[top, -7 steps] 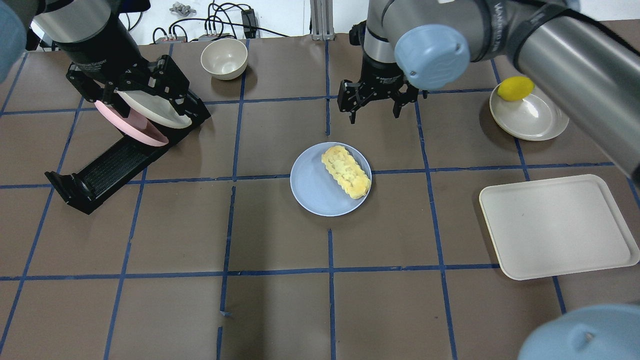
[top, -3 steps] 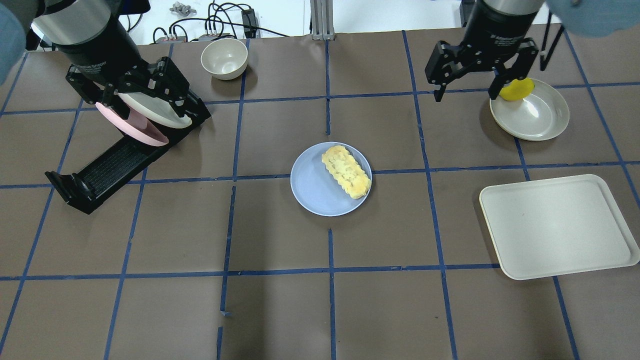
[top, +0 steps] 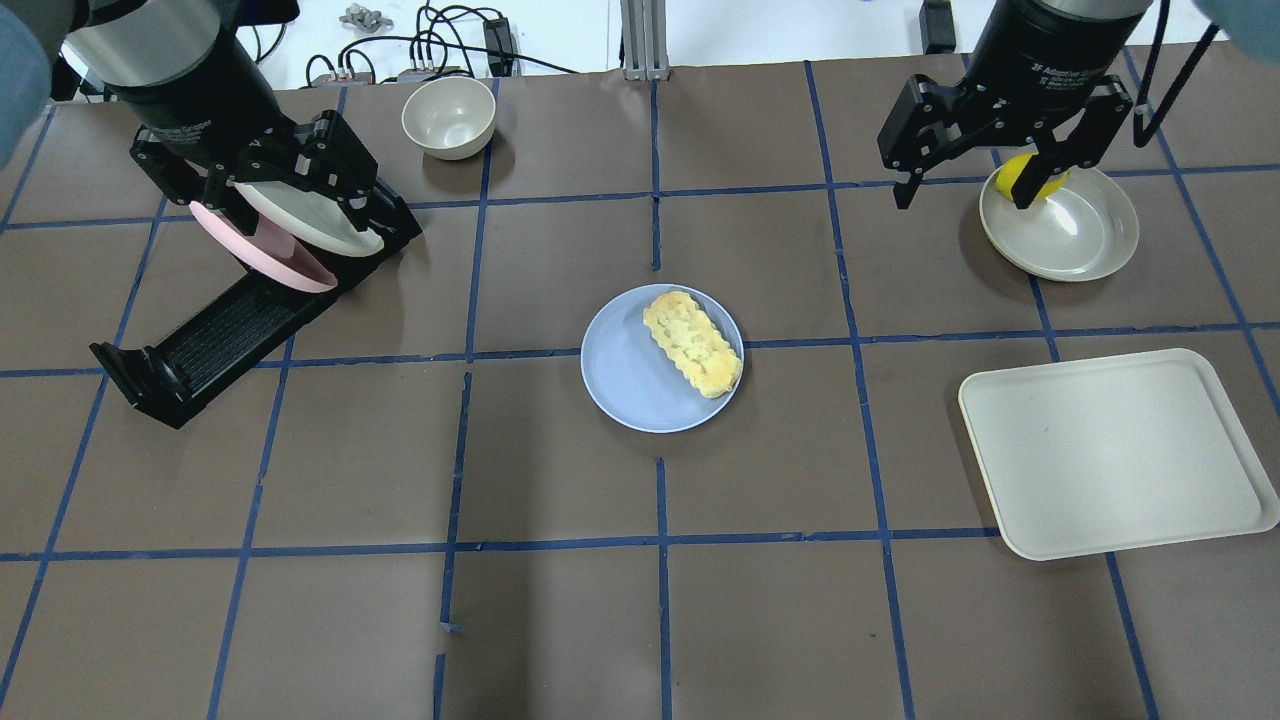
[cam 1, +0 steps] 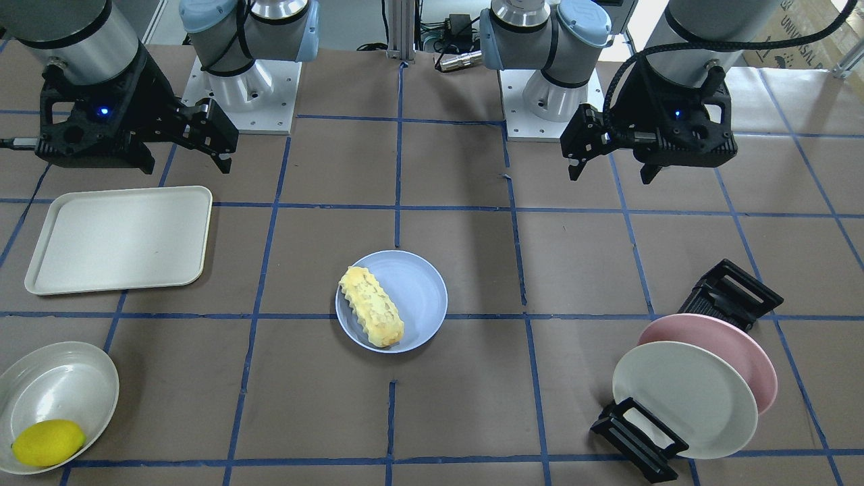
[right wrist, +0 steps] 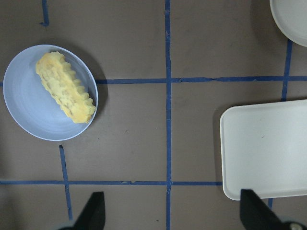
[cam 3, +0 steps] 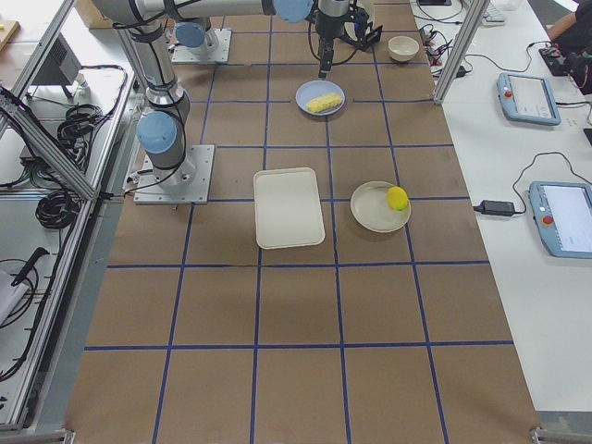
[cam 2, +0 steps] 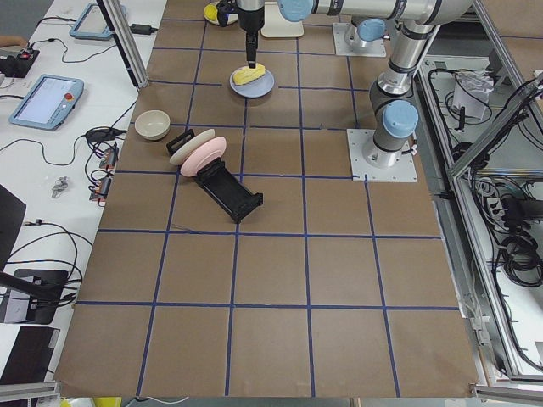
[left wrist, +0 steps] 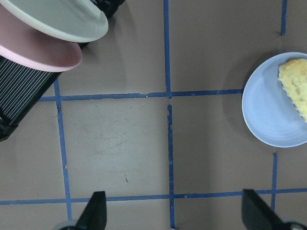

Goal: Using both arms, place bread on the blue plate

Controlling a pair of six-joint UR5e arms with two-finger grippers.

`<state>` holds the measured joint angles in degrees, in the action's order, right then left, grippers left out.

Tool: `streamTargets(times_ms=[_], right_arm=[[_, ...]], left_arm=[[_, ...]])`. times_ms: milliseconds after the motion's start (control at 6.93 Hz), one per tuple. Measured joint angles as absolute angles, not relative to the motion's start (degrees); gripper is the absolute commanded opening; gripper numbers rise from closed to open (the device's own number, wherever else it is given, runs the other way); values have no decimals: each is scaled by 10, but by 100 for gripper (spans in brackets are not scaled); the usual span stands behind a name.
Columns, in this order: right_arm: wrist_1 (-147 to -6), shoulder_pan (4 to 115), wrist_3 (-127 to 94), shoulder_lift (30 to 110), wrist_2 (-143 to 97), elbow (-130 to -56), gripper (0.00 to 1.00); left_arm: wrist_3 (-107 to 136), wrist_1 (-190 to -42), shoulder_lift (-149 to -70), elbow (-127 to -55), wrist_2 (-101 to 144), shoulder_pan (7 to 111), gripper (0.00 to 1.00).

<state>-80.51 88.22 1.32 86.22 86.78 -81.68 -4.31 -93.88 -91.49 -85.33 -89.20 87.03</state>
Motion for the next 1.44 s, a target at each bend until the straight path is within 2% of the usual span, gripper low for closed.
streamTargets(times_ms=[1443], right_arm=[[-788, 884, 20, 862, 869, -821, 100]], left_arm=[[-43, -938, -919, -843, -891, 870, 100]])
